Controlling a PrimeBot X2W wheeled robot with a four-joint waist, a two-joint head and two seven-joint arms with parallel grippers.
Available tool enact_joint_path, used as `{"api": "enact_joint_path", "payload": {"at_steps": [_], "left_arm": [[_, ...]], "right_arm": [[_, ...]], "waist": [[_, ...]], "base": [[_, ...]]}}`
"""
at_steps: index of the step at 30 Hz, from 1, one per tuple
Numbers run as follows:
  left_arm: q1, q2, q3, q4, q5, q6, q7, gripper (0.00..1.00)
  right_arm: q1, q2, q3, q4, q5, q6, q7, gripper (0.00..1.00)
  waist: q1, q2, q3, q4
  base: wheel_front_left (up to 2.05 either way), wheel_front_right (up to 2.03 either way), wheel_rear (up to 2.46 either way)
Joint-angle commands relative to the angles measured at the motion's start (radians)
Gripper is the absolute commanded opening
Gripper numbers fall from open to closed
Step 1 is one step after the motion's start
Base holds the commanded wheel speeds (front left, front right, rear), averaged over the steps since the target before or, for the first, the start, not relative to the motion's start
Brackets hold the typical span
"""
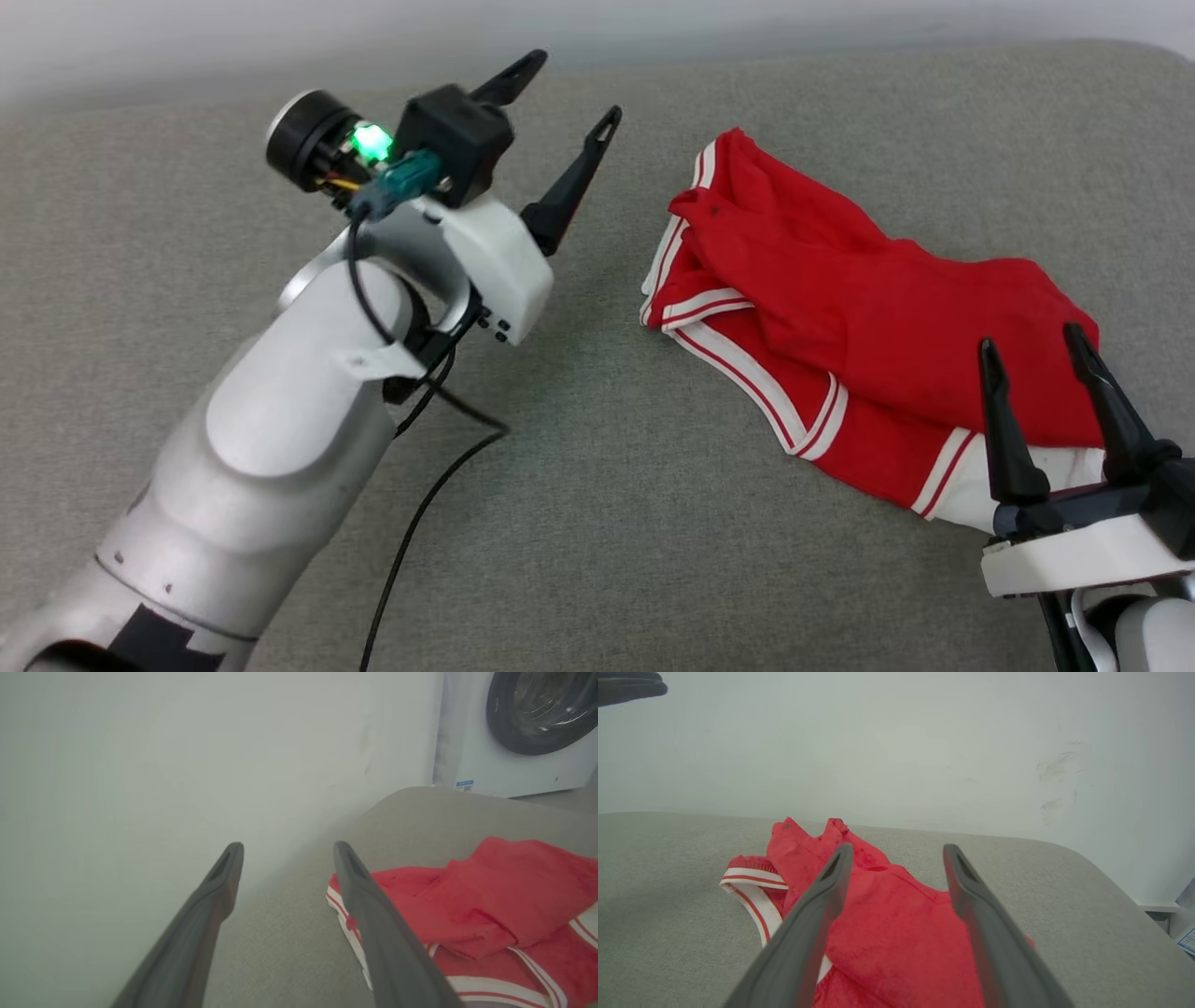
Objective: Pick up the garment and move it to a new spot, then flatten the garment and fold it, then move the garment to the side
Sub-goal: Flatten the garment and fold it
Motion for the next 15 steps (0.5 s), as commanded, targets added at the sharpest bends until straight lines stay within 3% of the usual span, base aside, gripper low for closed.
{"api": "enact_joint_path", "payload": {"at_steps": [1,4,5,15], "left_arm": [[-0.074,0.024,-0.084,0.020,-0.073,0.000,0.070,1.00],[-0.169,0.040,-0.202,0.043,-0.173,0.000,0.165,1.00],[-0.169,0.040,-0.202,0.043,-0.173,0.000,0.165,1.00],[-0.406,0.084,-0.532,0.057,-0.495,0.000,0.575,1.00]], "right_arm": [[-0.026,-0.006,0.008,0.008,-0.011,-0.001,-0.011,1.00],[-0.048,-0.009,0.016,0.017,-0.014,-0.001,-0.019,1.00],[-0.048,-0.009,0.016,0.017,-0.014,-0.001,-0.019,1.00],[-0.114,-0.005,0.042,0.037,-0.022,-0.001,-0.034,1.00]], "waist": [[-0.0002,0.0000,0.045,-0.039],[-0.0002,0.0000,0.071,-0.058],[-0.0002,0.0000,0.071,-0.058],[-0.0002,0.0000,0.157,-0.116]], "base": [[0.00,0.00,0.00],[0.00,0.00,0.00],[0.00,0.00,0.00],[0.00,0.00,0.00]]}}
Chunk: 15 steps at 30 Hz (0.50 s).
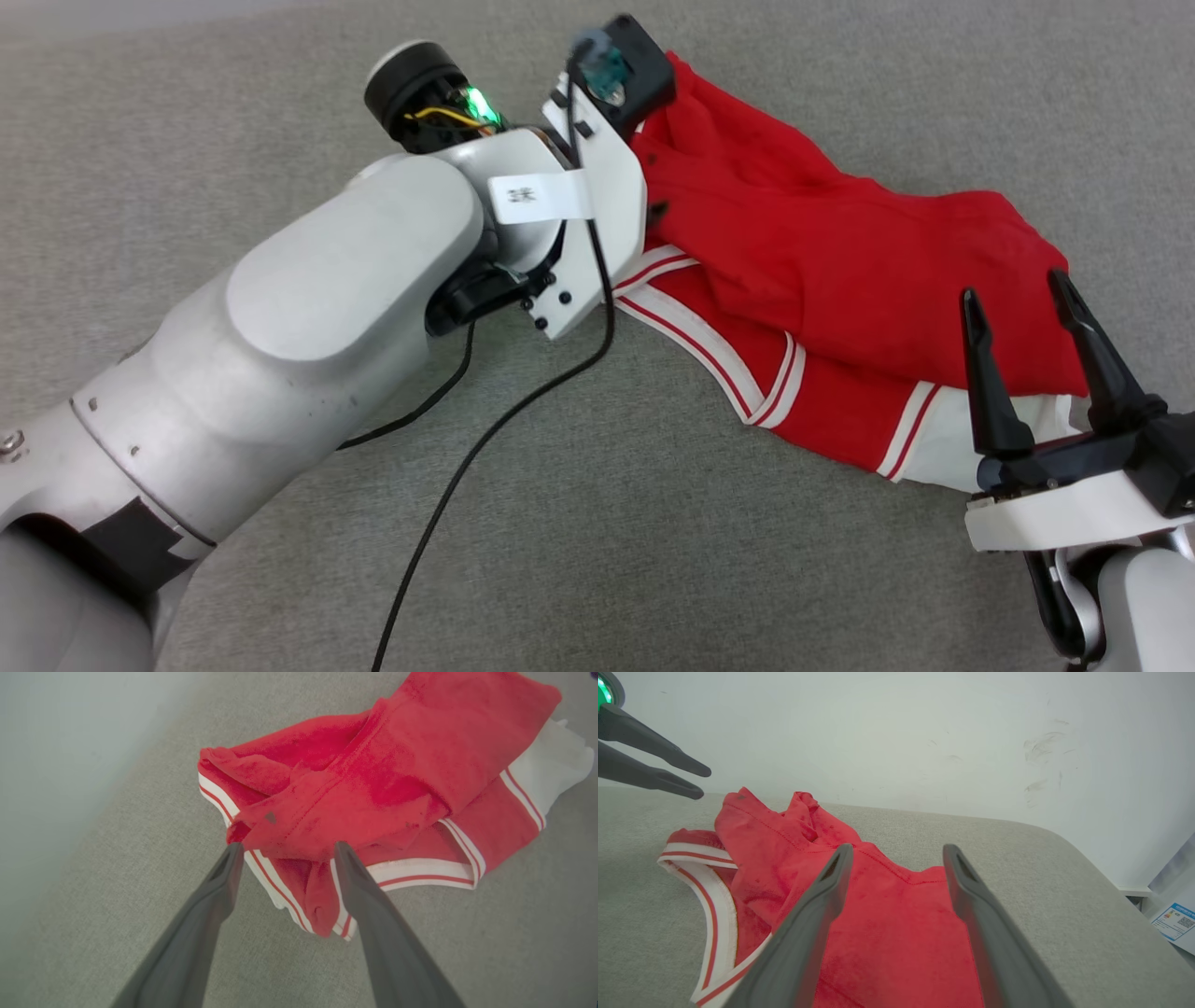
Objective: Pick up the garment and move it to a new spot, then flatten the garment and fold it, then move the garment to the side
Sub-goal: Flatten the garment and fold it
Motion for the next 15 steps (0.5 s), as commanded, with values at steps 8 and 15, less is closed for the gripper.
{"api": "enact_joint_path", "payload": {"at_steps": [8,15], "left_arm": [[-0.080,0.024,-0.174,-0.023,-0.081,0.000,0.182,1.00],[0.062,0.056,-0.190,-0.056,0.016,-0.001,0.372,1.00]], "right_arm": [[-0.055,0.016,0.017,0.012,0.001,-0.001,-0.007,1.00],[-0.078,0.026,0.022,0.014,0.003,-0.001,-0.008,1.00]], "waist": [[-0.0001,0.0000,0.077,-0.054],[-0.0001,0.0000,0.109,-0.081]], "base": [[0.00,0.00,0.00],[0.00,0.00,0.00]]}}
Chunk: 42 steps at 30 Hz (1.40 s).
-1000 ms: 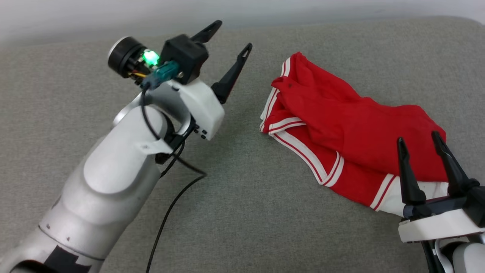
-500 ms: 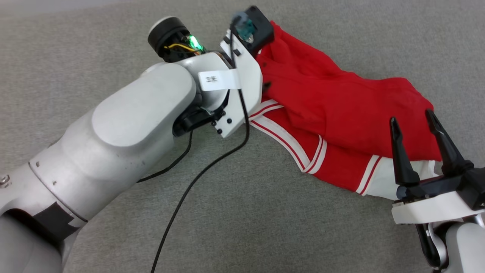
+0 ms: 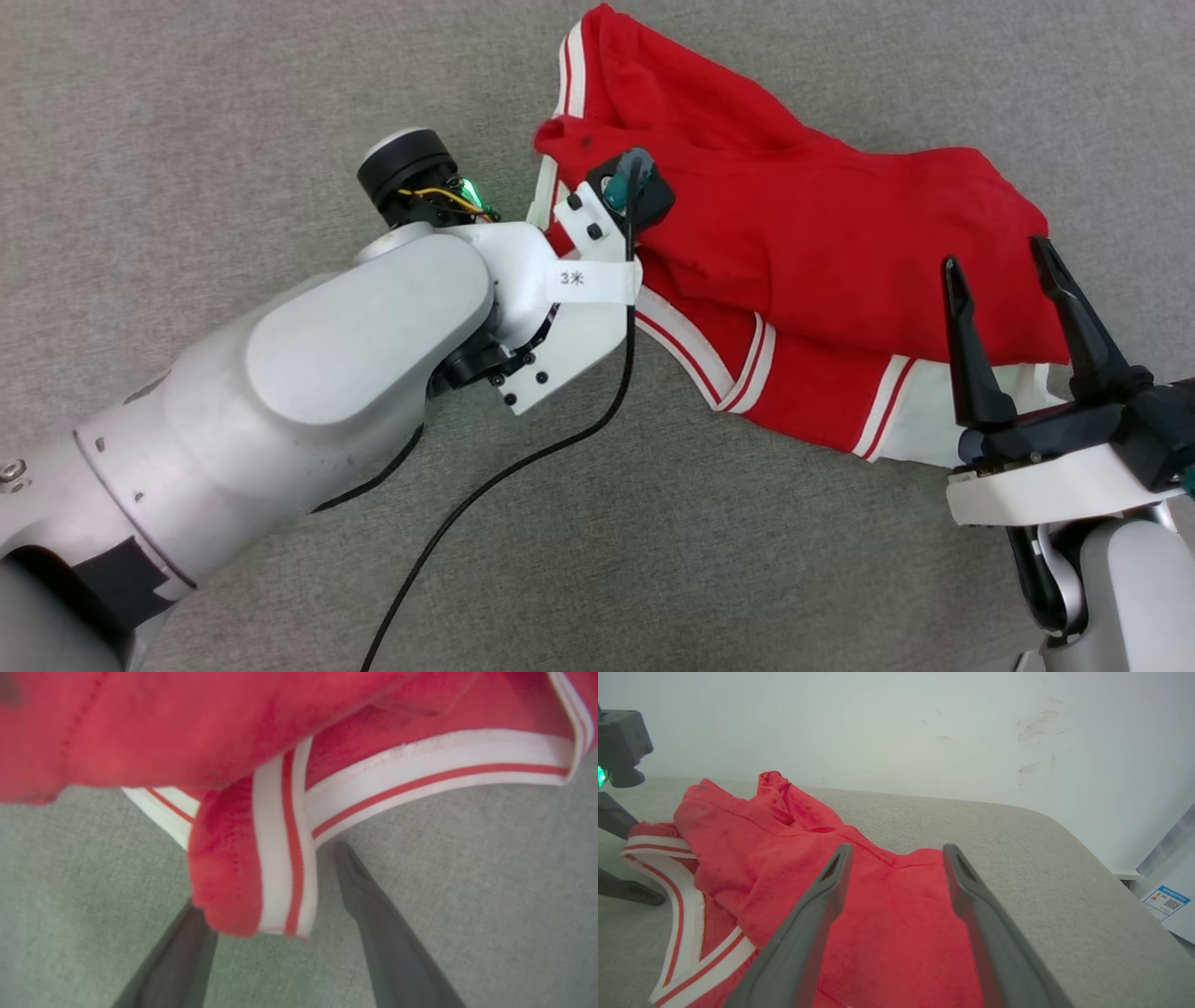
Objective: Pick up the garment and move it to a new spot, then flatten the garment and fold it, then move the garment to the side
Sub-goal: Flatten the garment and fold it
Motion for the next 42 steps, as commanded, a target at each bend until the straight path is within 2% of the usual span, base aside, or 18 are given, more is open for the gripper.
{"api": "enact_joint_path", "payload": {"at_steps": [1,3,4,5,6,13,23,31,34,37,42], "left_arm": [[0.069,0.012,-0.027,0.012,0.001,-0.003,0.016,1.00],[0.090,0.023,-0.034,0.006,0.006,-0.004,0.018,1.00],[0.093,0.025,-0.034,0.002,-0.001,-0.004,0.001,0.95],[0.090,0.022,-0.033,-0.001,-0.006,-0.004,-0.019,0.29],[0.079,0.020,-0.032,0.000,-0.004,-0.004,-0.041,0.00],[0.005,-0.006,-0.018,0.019,-0.016,-0.002,-0.181,0.00],[-0.026,0.002,-0.015,0.031,-0.041,-0.002,-0.381,0.00],[0.026,0.083,-0.010,0.039,-0.048,-0.002,-0.583,0.00],[0.077,0.115,0.001,0.045,-0.057,0.013,-0.646,0.00],[0.130,0.158,0.007,0.035,-0.063,0.041,-0.690,0.00],[0.231,0.247,0.031,0.002,-0.077,0.124,-0.762,0.00]], "right_arm": [[-0.016,0.004,-0.001,0.001,0.003,-0.001,-0.004,1.00],[-0.014,0.006,-0.002,0.001,0.001,-0.001,-0.004,1.00],[-0.014,0.007,-0.005,0.000,0.000,-0.001,-0.004,1.00],[-0.014,0.007,-0.009,0.000,-0.001,-0.001,-0.004,1.00],[-0.013,0.006,-0.011,0.001,-0.003,-0.001,-0.004,1.00],[-0.027,0.008,0.000,0.007,-0.012,-0.001,-0.004,1.00],[0.009,0.008,-0.020,0.024,-0.017,-0.001,-0.004,1.00],[0.046,0.004,-0.038,0.031,-0.024,-0.001,-0.004,1.00],[0.061,0.000,-0.044,0.035,-0.025,-0.001,-0.003,1.00],[0.076,-0.005,-0.047,0.038,-0.024,-0.001,-0.003,1.00],[0.098,-0.007,-0.045,0.041,-0.026,-0.001,-0.003,1.00]], "waist": [[0.0001,0.0000,0.005,-0.004],[0.0001,0.0000,0.008,-0.003],[0.0001,0.0000,0.009,-0.002],[0.0001,0.0000,0.009,0.001],[0.0001,0.0000,0.008,0.004],[0.0001,0.0000,-0.001,0.024],[0.0001,0.0000,-0.058,0.046],[0.0001,0.0000,-0.133,0.101],[0.0001,0.0000,-0.161,0.129],[0.0001,0.0000,-0.190,0.156],[0.0001,0.0000,-0.228,0.191]], "base": [[0.00,0.00,0.00],[0.00,0.00,0.00],[0.00,0.00,0.00],[0.00,0.00,0.00],[0.00,0.00,0.00],[0.00,0.00,0.00],[0.00,0.00,0.00],[0.00,0.00,0.00],[0.00,0.00,0.00],[0.00,0.00,0.00],[0.00,0.00,0.00]]}}
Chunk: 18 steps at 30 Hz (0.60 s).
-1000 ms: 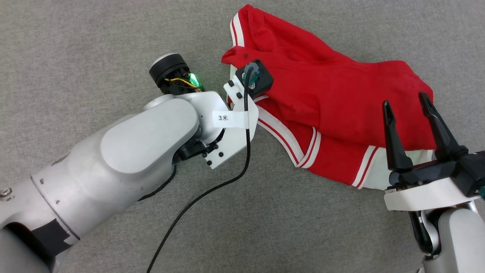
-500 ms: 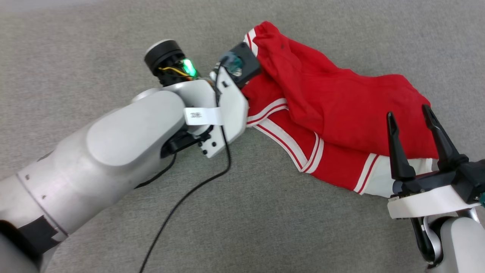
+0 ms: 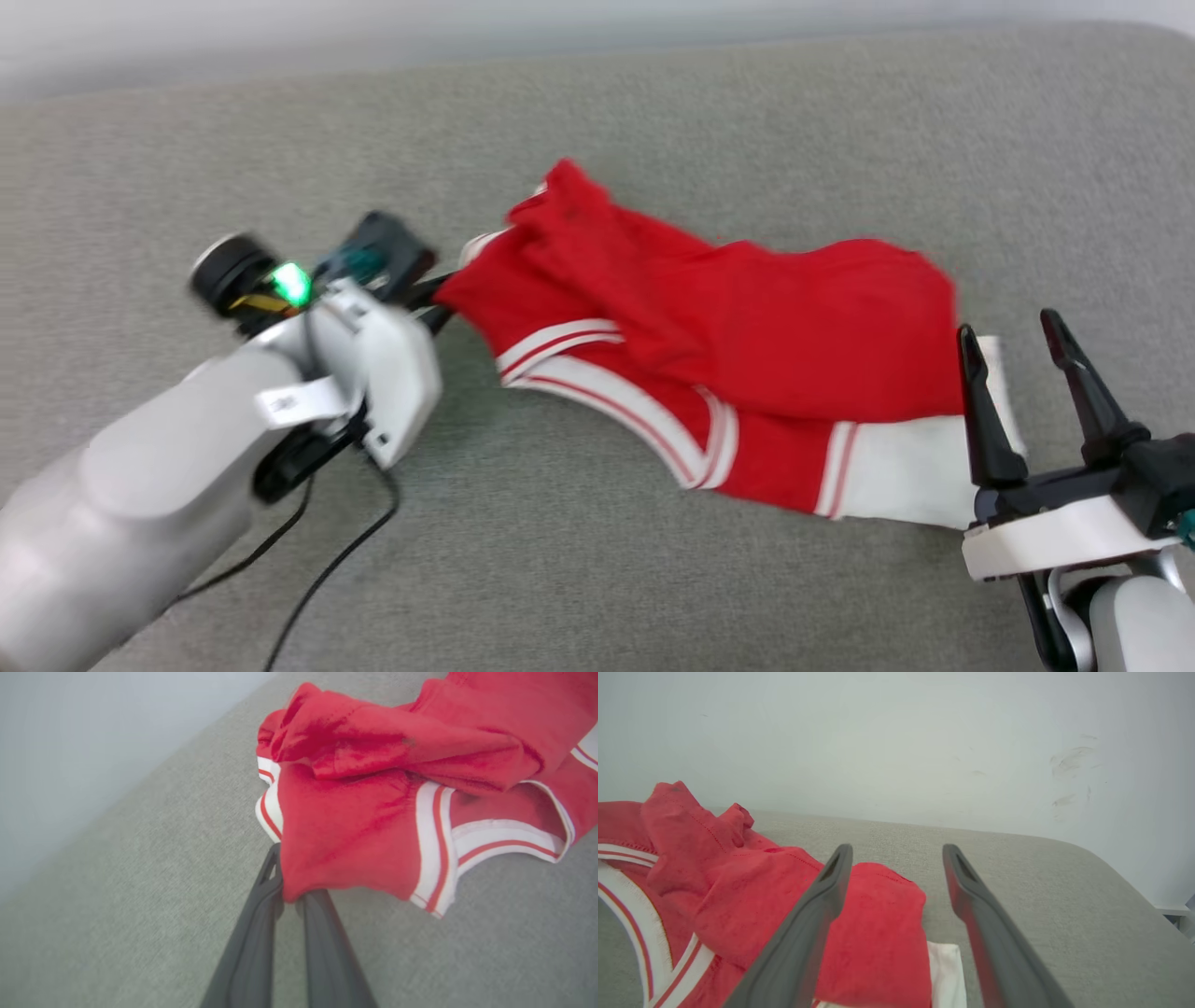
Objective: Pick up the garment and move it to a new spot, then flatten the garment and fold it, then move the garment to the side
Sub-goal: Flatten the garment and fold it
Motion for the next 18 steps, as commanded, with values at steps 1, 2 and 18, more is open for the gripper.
{"api": "enact_joint_path", "payload": {"at_steps": [1,2,18], "left_arm": [[0.032,0.019,0.010,-0.012,-0.009,0.023,-0.016,0.00],[0.054,0.040,0.016,-0.023,-0.015,0.045,-0.028,0.00],[0.433,0.195,0.038,-0.125,-0.201,0.250,-0.134,0.00]], "right_arm": [[0.010,-0.006,-0.002,0.004,-0.007,-0.001,-0.003,1.00],[0.016,-0.006,-0.003,0.006,-0.008,-0.001,-0.003,1.00],[0.071,-0.019,-0.025,0.047,-0.008,-0.001,-0.003,1.00]], "waist": [[0.0000,0.0000,-0.026,0.023],[0.0000,0.0000,-0.033,0.029],[0.0000,0.0000,-0.090,0.068]], "base": [[0.00,0.00,0.00],[0.00,0.00,0.00],[0.00,0.00,0.00]]}}
